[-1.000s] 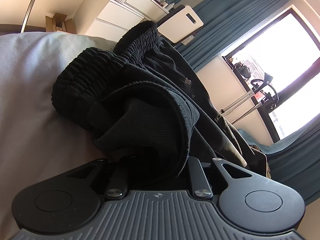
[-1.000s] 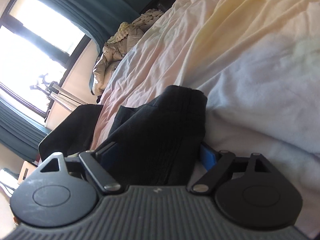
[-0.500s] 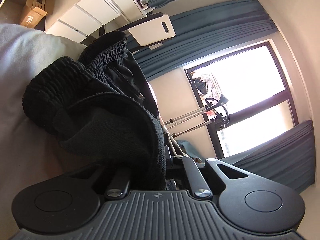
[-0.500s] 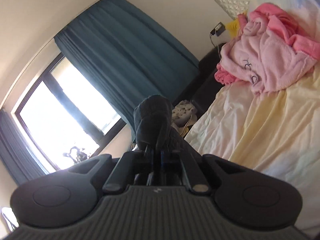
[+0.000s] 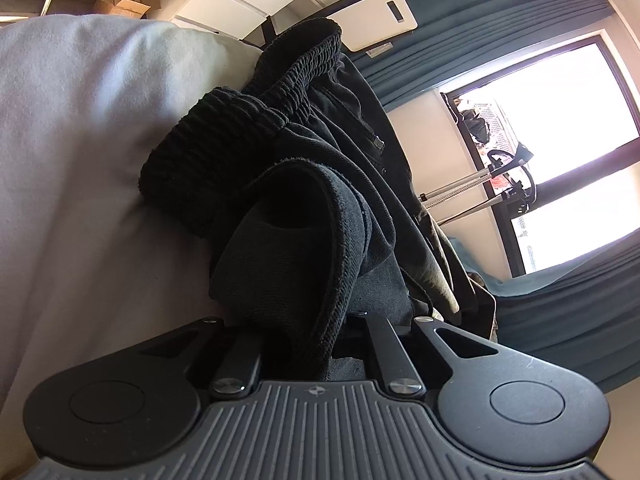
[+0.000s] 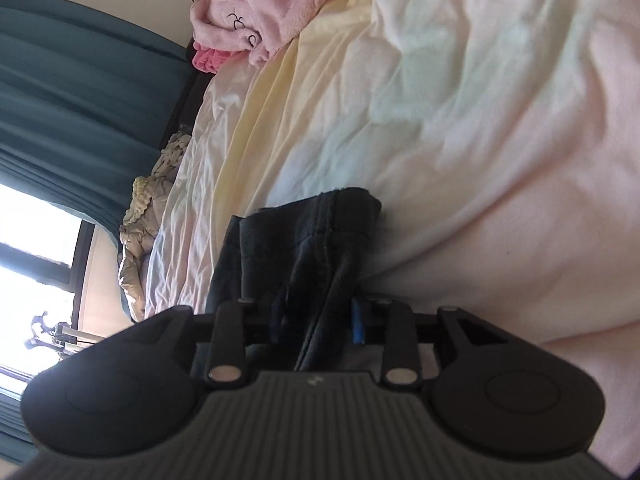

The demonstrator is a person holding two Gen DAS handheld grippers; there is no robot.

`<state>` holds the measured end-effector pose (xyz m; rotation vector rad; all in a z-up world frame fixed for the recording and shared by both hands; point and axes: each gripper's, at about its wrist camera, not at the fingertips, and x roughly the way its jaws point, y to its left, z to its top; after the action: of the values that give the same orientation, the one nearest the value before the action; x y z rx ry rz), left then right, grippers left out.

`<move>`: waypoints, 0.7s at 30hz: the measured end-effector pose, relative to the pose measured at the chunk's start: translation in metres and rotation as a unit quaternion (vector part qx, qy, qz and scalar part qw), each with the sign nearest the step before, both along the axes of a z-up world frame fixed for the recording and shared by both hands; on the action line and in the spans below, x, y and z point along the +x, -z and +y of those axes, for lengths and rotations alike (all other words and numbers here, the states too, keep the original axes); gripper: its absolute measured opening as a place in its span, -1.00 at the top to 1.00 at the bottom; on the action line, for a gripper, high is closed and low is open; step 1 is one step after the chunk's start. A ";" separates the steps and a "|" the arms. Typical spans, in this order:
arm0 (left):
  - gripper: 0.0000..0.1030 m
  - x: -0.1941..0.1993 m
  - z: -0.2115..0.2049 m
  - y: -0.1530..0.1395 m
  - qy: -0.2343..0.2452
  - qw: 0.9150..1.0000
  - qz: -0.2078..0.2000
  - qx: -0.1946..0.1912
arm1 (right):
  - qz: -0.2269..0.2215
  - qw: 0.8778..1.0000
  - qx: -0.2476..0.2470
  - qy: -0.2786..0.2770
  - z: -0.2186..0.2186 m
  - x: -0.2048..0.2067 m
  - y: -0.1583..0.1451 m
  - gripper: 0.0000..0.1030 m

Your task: Fold clothes

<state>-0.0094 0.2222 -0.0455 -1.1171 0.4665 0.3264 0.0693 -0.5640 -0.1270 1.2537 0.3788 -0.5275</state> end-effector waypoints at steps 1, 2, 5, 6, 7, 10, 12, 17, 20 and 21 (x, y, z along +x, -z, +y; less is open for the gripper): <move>0.81 0.001 0.000 0.001 -0.002 1.000 0.002 0.002 | -0.014 1.000 -0.001 -0.002 -0.003 0.001 -0.002 -0.19; 0.80 0.002 0.000 0.001 -0.004 1.000 0.004 0.001 | -0.022 1.000 -0.002 -0.002 -0.005 0.003 -0.002 -0.21; 0.80 0.006 0.000 0.002 -0.008 1.000 0.007 0.005 | -0.022 0.999 -0.024 -0.014 -0.010 0.012 -0.003 0.05; 0.81 0.007 -0.001 0.001 -0.007 1.000 0.005 0.009 | -0.017 0.999 -0.036 -0.023 -0.010 0.016 -0.005 0.34; 0.82 0.007 -0.001 0.000 -0.007 1.000 0.002 0.011 | -0.010 0.998 -0.050 -0.037 -0.009 0.021 -0.008 0.82; 0.83 0.003 0.000 -0.008 -0.009 0.999 -0.029 0.017 | -0.062 0.993 -0.095 -0.036 -0.002 0.017 -0.031 0.86; 0.83 -0.004 0.003 -0.017 -0.009 0.998 -0.057 0.018 | -0.121 0.983 -0.137 -0.025 0.005 0.007 -0.057 0.87; 0.83 -0.009 0.009 -0.015 -0.005 0.999 -0.042 0.001 | -0.077 0.985 -0.156 0.006 0.003 -0.009 -0.068 0.87; 0.82 -0.001 0.009 -0.008 0.011 1.000 -0.005 -0.004 | 0.030 0.995 -0.092 -0.007 -0.003 -0.010 -0.030 0.85; 0.81 0.002 0.008 -0.008 0.016 1.000 0.002 0.001 | 0.046 0.996 -0.074 -0.012 -0.004 -0.011 -0.019 0.84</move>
<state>-0.0077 0.2303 -0.0373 -1.1066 0.4871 0.3022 0.0584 -0.5677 -0.1075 1.0829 0.4242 -0.5830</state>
